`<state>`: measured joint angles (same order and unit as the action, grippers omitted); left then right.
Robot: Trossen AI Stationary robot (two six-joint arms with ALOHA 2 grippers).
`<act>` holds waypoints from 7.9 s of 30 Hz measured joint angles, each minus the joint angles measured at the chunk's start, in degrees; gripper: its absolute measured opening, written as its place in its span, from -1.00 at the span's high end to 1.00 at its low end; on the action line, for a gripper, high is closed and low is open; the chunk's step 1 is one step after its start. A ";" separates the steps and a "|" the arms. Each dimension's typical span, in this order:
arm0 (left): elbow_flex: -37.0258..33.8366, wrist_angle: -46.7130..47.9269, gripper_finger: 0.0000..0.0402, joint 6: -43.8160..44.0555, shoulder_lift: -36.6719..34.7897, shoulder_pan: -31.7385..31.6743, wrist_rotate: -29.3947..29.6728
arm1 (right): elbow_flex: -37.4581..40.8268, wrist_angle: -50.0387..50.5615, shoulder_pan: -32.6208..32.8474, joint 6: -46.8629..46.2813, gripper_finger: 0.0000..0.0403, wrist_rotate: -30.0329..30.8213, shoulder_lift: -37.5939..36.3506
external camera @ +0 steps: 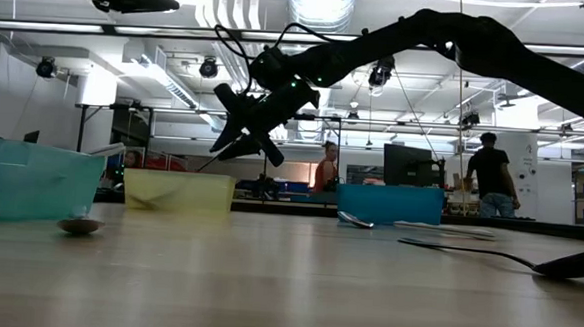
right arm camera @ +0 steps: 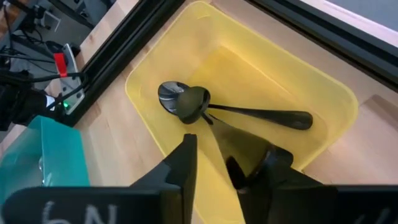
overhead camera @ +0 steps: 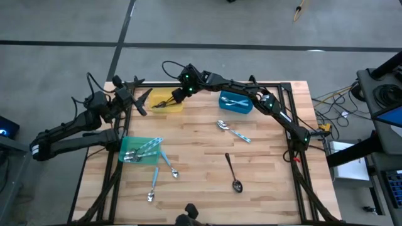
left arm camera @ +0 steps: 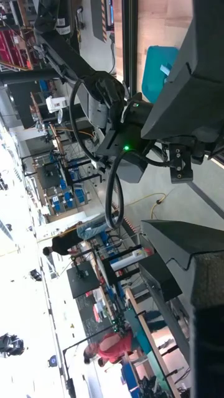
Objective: Sort silverware by color (type)
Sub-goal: Put the black spoon into the yellow bin
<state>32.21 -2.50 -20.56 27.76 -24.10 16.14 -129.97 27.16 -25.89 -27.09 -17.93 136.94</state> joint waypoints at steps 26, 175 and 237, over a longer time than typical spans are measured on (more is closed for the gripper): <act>0.01 0.00 -0.01 0.00 0.00 -0.01 0.00 | 0.02 0.00 -0.61 1.14 -0.01 3.00 0.00; 0.00 -0.02 -0.01 -1.46 1.04 0.01 0.03 | -0.63 3.82 1.35 8.15 0.94 30.51 1.70; 25.13 21.58 -0.01 1.62 63.63 -15.66 -7.76 | 60.85 -14.24 -0.77 37.00 0.94 22.21 -54.10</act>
<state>57.33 19.07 -18.94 91.38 -39.77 8.38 -69.12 12.92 -26.66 9.90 4.28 82.84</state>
